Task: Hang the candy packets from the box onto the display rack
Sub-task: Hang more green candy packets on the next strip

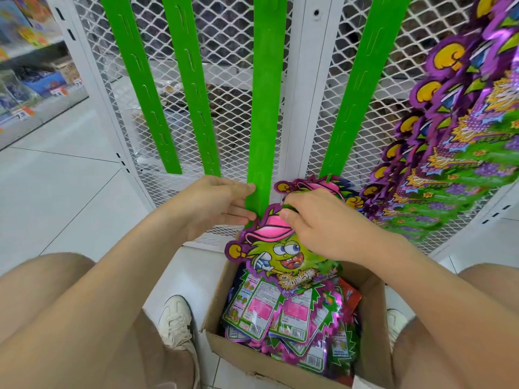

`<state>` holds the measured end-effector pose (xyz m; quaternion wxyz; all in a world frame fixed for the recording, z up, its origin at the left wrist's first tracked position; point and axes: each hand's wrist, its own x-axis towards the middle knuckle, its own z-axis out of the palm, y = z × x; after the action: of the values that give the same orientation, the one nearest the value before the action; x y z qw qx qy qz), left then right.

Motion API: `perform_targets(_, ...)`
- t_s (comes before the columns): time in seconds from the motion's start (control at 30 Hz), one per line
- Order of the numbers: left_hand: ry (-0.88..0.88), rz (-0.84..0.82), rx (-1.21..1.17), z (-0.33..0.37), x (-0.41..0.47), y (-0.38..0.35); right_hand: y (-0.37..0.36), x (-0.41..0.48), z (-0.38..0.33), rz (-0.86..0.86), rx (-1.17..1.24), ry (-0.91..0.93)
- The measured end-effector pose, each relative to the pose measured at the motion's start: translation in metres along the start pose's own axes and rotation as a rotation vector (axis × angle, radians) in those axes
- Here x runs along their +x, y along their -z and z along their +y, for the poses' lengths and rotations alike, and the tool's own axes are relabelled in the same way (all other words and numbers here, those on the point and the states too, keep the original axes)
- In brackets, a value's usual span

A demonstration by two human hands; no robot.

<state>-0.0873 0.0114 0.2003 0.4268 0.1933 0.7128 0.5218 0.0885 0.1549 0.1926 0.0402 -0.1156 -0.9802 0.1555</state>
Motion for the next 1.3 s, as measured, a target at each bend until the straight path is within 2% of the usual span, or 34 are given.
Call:
perform_targets(0.23,-0.005,-0.013,0.112,-0.003,0.003,-0.004,-0.002,0.001,-0.003,0.119,0.033,0.034)
perform_targets(0.43,0.004,0.003,0.199,-0.004,0.003,-0.005,-0.015,0.008,-0.007,0.225,0.093,-0.077)
perform_targets(0.63,-0.003,0.032,0.181,-0.005,0.002,-0.007,-0.017,0.012,-0.008,0.272,0.068,-0.102)
perform_targets(0.9,-0.05,0.093,0.21,-0.003,-0.001,-0.009,-0.025,0.014,-0.007,0.232,0.088,-0.128)
perform_targets(1.1,-0.081,0.065,0.245,-0.007,-0.002,-0.012,-0.033,0.014,-0.005,0.14,-0.009,-0.147)
perform_targets(1.3,-0.379,0.13,0.578,-0.021,-0.001,-0.016,-0.034,0.013,-0.001,0.072,-0.059,-0.181)
